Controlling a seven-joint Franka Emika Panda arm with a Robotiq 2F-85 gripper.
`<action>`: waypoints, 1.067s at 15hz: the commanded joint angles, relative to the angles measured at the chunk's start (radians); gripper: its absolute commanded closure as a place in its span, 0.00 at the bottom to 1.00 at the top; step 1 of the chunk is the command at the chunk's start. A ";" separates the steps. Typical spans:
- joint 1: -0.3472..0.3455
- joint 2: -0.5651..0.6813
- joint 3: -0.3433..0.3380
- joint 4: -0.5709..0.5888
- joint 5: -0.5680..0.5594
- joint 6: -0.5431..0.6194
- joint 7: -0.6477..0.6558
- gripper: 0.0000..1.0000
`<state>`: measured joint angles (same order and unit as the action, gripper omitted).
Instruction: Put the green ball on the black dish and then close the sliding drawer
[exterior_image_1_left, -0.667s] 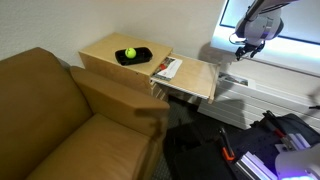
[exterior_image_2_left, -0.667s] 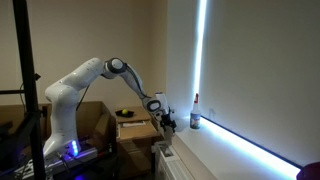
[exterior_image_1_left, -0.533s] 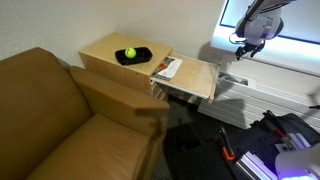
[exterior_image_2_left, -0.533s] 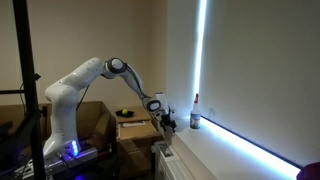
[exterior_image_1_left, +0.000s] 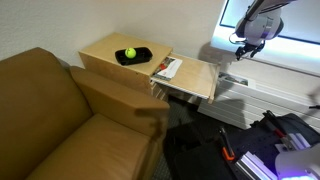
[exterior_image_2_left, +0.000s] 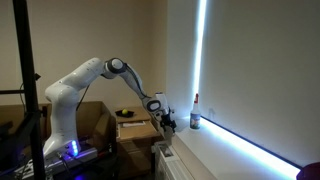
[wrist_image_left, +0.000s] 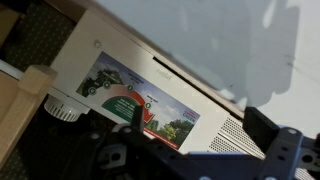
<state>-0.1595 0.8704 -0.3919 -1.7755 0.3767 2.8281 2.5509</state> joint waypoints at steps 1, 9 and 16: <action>-0.013 -0.053 0.012 -0.083 0.035 0.139 0.045 0.00; -0.088 -0.195 0.158 -0.342 0.172 0.522 -0.038 0.00; -0.112 -0.018 0.248 -0.053 0.053 0.058 -0.125 0.00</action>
<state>-0.2295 0.7691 -0.1711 -1.9622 0.4578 3.0553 2.4743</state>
